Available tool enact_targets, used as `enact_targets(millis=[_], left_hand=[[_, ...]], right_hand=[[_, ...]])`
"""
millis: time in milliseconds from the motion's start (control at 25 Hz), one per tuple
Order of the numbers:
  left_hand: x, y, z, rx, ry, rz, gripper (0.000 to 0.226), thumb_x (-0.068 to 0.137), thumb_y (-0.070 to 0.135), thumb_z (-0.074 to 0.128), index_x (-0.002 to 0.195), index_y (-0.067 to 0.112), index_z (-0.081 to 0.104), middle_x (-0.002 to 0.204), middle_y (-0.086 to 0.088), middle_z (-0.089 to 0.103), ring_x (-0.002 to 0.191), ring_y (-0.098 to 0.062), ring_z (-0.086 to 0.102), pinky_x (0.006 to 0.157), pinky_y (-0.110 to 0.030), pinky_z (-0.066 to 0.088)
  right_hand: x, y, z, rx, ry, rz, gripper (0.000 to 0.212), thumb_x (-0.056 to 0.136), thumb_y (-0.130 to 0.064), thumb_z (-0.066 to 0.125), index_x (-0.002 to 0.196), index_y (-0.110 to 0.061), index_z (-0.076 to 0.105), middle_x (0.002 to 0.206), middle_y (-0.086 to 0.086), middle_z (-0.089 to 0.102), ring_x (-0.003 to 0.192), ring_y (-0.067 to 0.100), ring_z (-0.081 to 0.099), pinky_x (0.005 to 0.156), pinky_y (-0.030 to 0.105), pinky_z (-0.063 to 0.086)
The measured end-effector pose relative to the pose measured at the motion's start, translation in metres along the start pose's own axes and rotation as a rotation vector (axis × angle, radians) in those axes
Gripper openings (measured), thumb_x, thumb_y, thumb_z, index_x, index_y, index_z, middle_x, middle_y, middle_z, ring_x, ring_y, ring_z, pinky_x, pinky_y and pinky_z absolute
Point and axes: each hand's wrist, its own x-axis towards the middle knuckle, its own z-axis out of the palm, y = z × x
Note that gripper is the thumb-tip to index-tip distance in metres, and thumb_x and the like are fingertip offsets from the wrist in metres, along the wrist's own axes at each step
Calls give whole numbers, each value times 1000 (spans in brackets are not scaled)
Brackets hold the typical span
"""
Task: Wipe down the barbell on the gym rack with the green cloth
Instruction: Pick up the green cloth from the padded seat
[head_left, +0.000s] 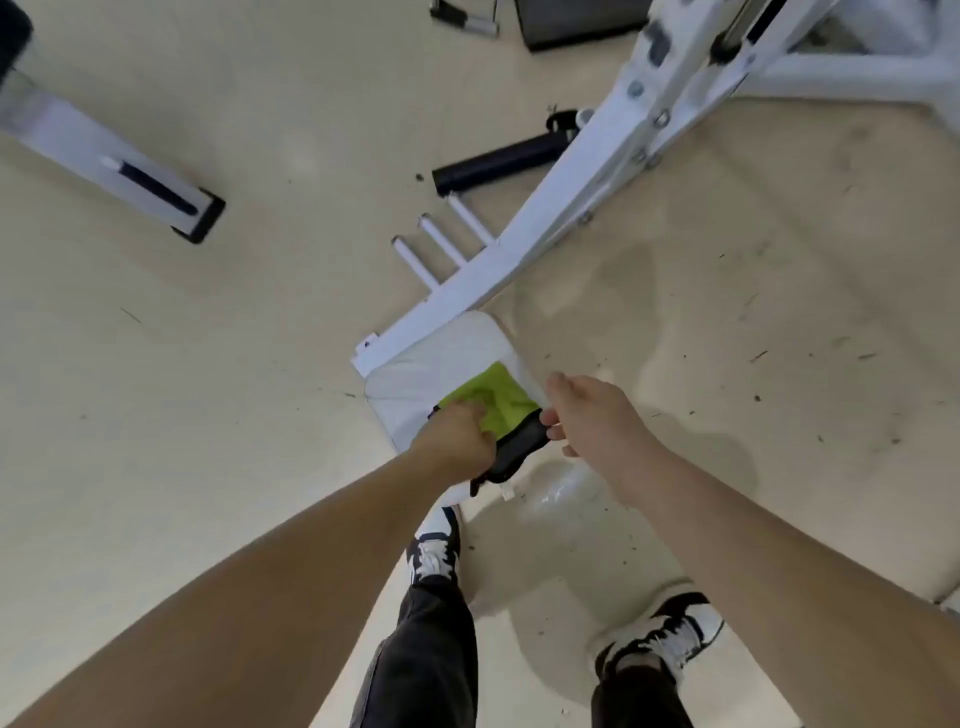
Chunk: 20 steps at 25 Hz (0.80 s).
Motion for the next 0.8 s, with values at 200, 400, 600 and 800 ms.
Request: enact_targets(millis=[200,400,600,800], left_hand=[[71,-11,23,174,78,-46,74,92,30,64,156,19,29,153,-9,39,141,-34,36,108,-42,40],[59,18,8,100,62,-54,15,92,28,54,97,16,61,110,-8,57,105,-29,53,82,-37,50],[-59,147,-54,-394,113,205,31,91,31,60,67,14,51,65,3,55,62,-17,56,58,-29,50],[-206,258,-113,-723,93,405,26,93,33,65,86,9,65,92,1,67,85,-24,72,74,-44,63]], right_hand=[[54,29,9,106,-3,167,37,103,-42,43,111,-14,66,110,11,73,102,27,72,90,43,58],[45,39,-18,209,37,224,32,103,-34,51,124,-15,64,106,8,74,102,26,73,83,39,61],[-24,-6,-81,424,45,231,36,100,-44,59,120,-16,68,108,9,75,103,31,73,85,43,62],[-146,-86,-173,659,66,87,42,90,-60,66,107,-23,79,101,2,81,89,23,78,80,37,61]])
